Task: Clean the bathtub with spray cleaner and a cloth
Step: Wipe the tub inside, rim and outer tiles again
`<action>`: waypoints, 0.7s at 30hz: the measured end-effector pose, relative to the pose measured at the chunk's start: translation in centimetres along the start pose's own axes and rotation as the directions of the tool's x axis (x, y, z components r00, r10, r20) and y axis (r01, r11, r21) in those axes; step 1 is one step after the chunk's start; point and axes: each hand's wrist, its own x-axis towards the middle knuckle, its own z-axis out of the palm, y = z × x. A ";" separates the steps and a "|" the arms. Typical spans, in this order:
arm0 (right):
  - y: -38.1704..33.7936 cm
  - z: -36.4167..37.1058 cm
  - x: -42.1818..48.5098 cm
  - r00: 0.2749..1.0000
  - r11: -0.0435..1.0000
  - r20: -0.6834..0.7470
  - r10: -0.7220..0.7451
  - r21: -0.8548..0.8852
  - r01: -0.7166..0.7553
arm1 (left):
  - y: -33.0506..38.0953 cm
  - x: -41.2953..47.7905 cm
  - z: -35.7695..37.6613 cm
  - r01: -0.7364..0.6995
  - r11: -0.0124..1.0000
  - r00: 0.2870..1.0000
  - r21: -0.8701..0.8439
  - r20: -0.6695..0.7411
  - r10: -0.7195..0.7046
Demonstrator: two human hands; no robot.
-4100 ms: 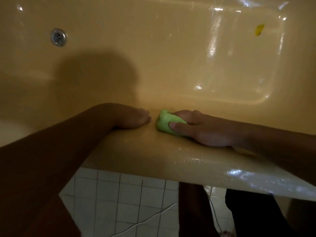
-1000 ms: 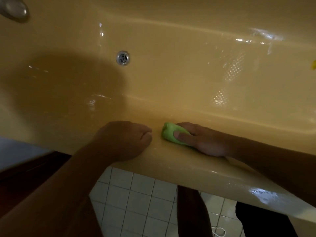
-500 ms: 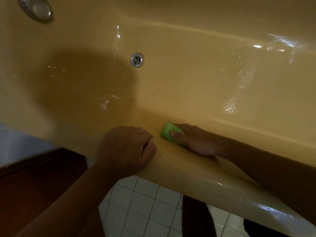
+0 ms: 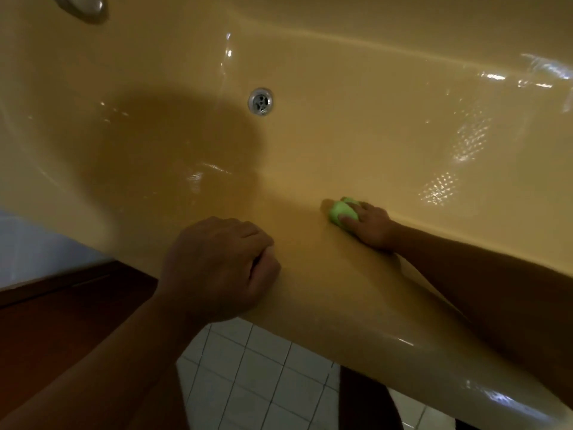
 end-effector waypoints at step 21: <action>-5.6 -2.4 -10.9 0.968 0.945 0.113 -0.225 0.266 0.188 | -1.8 0.3 0.2 0.186 0.983 0.975 0.009 -0.129 -0.183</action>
